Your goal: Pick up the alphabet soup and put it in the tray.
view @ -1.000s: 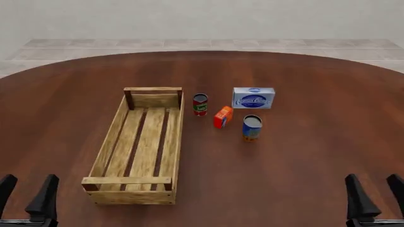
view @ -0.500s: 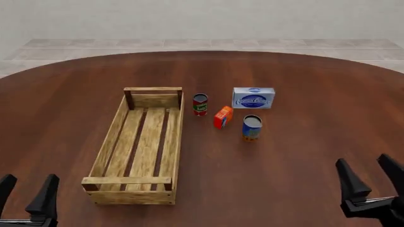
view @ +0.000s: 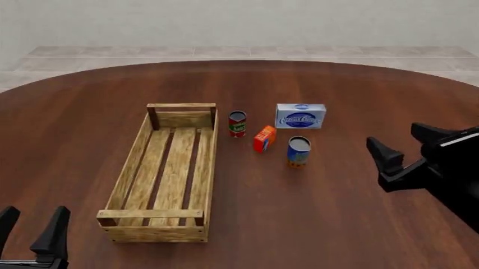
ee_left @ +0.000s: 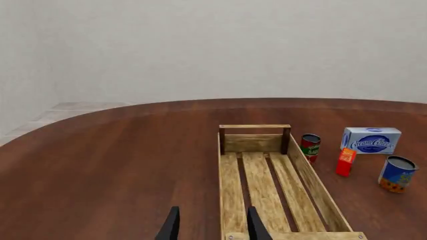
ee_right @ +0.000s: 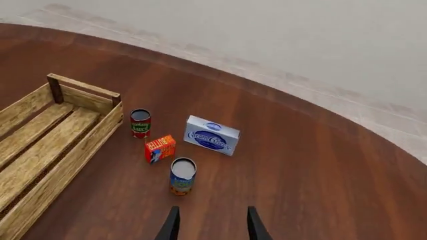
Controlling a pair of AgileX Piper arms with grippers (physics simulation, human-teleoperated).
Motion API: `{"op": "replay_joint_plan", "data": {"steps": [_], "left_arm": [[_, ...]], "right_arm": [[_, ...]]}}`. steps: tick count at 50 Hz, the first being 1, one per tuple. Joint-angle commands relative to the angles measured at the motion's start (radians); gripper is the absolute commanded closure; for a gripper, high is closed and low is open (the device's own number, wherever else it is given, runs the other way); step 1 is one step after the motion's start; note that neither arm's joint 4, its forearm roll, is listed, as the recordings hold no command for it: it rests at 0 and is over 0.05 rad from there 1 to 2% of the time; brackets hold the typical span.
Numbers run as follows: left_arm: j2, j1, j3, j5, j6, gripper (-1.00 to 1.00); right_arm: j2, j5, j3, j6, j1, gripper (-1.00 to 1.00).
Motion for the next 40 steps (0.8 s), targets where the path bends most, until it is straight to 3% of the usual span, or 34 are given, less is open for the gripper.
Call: {"op": "replay_joint_plan", "data": {"steps": [1, 12, 16, 17, 19, 22, 40], "left_arm": [[0.0, 0.0, 0.0, 0.0, 0.0, -1.0], [0.0, 0.0, 0.0, 0.0, 0.0, -1.0], [0.0, 0.0, 0.0, 0.0, 0.0, -1.0], [0.0, 0.0, 0.0, 0.0, 0.0, -1.0], [0.0, 0.0, 0.0, 0.0, 0.0, -1.0], [0.0, 0.0, 0.0, 0.0, 0.0, -1.0], [0.0, 0.0, 0.0, 0.0, 0.0, -1.0]], "right_arm": [[0.207, 0.119, -0.233, -0.063, 0.019, -1.0], [0.387, 0.268, -0.447, -0.054, 0.04, -1.0], [0.473, 0.294, -0.497, -0.093, 0.038, -1.0], [0.673, 0.357, -0.674, -0.127, 0.019, -1.0], [0.717, 0.377, -0.703, -0.106, 0.035, -1.0], [0.735, 0.369, -0.714, -0.12, 0.025, -1.0], [0.896, 0.338, -0.758, -0.075, 0.051, -1.0]]}}
